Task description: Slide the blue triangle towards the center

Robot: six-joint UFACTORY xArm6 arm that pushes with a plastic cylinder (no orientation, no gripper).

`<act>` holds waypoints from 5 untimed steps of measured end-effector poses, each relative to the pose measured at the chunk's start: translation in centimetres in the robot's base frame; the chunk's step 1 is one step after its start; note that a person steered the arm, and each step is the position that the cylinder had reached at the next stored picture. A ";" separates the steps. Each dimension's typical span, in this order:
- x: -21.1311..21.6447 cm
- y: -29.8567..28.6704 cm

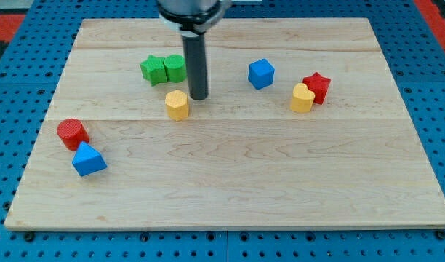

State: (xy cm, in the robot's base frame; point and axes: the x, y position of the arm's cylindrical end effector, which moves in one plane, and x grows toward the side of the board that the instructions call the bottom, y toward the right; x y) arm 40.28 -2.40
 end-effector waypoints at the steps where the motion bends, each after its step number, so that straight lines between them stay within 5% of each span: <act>1: 4.1 3.8; 5: 11.3 11.7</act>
State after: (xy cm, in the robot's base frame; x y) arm 51.59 9.26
